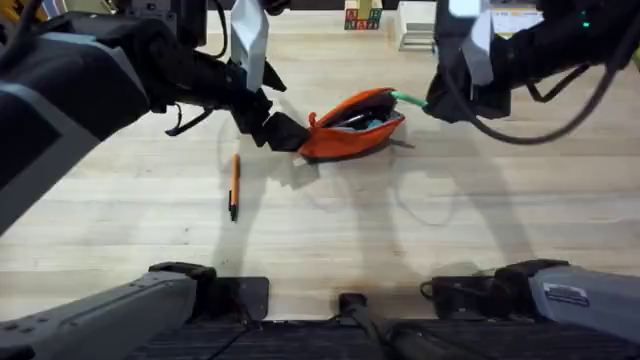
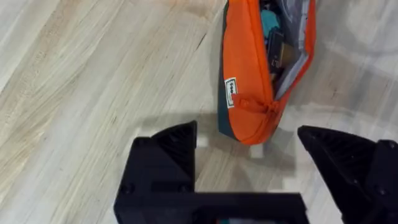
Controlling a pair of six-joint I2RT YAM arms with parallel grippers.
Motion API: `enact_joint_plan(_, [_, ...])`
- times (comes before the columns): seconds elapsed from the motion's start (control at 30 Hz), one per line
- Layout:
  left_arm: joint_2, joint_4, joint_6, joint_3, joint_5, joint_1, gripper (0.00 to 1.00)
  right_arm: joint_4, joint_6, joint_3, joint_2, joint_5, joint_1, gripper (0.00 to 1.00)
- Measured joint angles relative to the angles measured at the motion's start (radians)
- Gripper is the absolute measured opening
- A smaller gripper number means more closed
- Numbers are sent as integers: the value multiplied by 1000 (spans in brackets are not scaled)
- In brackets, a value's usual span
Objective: Unzip the bag, pick up the pens from the table one at a time and place them inside, then zip the bag closed.
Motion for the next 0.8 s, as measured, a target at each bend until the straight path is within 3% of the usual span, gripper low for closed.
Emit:
enact_joint_plan(0.37, [0,0,0,0,0,0,993,32,-356,1,52,-92,49,33])
enact_joint_plan(0.8, [0,0,0,0,0,0,993,154,-407,1,188,-96,89,33])
